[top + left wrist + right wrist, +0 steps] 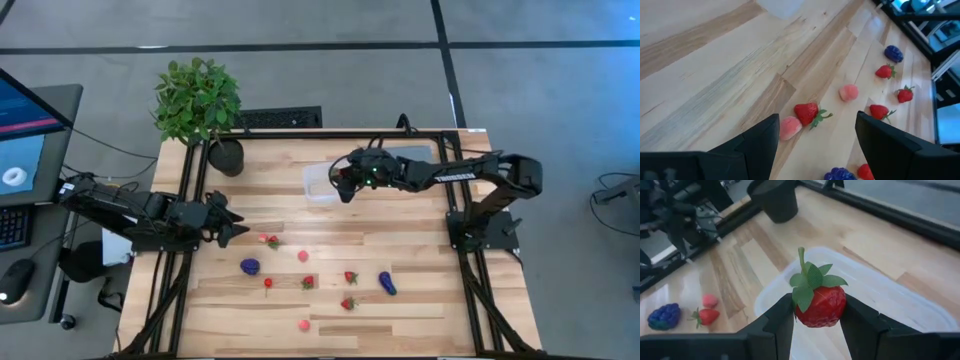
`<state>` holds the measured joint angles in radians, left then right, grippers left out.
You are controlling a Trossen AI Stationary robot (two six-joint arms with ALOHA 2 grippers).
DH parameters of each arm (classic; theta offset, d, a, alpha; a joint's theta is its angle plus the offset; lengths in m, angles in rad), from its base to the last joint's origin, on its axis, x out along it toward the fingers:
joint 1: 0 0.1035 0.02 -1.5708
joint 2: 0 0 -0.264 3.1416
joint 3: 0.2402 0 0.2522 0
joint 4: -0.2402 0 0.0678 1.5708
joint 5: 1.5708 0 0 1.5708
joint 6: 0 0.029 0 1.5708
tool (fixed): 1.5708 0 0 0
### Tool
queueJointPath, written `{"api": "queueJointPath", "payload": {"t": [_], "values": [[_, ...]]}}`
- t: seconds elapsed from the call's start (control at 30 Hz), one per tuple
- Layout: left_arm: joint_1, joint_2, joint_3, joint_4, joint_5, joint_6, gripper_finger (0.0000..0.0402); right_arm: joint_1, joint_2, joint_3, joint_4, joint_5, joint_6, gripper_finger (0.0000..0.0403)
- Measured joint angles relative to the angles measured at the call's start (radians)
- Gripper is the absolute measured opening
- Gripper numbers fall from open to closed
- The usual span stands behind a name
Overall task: Pick and placing Produce into tupperware
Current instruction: Put the strawberry into the container, then put the top apricot into the container
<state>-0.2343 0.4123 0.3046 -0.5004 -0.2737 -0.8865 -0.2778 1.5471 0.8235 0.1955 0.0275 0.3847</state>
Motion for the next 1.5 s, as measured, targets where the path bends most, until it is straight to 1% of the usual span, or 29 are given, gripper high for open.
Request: {"api": "queueJointPath", "payload": {"t": [0.13,0.27,0.53,0.93,1.17,1.23,1.33,1.5], "values": [[0.0,0.0,0.0,0.018,0.0,-0.012,0.0249,-0.008,0.037,0.0,0.012,-0.005,0.0,0.0177],[0.0,0.0,0.0,0.034,0.0,-0.015,0.0249,-0.006,0.063,0.0,0.027,-0.005,0.0,0.0176],[0.0,0.0,0.0,0.047,-0.014,-0.015,0.0249,-0.014,0.064,0.0,0.022,-0.004,-0.018,0.0173],[0.0,0.0,0.0,0.048,-0.028,-0.016,0.0249,-0.033,0.064,0.001,0.022,-0.005,0.001,0.0198],[0.0,0.0,0.0,0.048,-0.028,-0.016,0.0249,-0.033,0.062,0.001,0.023,-0.02,0.001,0.0227],[0.0,0.0,0.0,0.048,-0.029,-0.016,0.0249,-0.031,0.047,0.001,0.026,-0.049,-0.004,0.0235],[0.0,0.0,0.0,0.048,-0.029,-0.016,0.0249,-0.017,0.002,0.002,0.027,-0.061,-0.033,0.0239],[0.0,0.0,0.0,0.048,-0.049,-0.016,0.0249,0.022,-0.128,0.002,-0.01,-0.05,-0.103,0.0238]]}}
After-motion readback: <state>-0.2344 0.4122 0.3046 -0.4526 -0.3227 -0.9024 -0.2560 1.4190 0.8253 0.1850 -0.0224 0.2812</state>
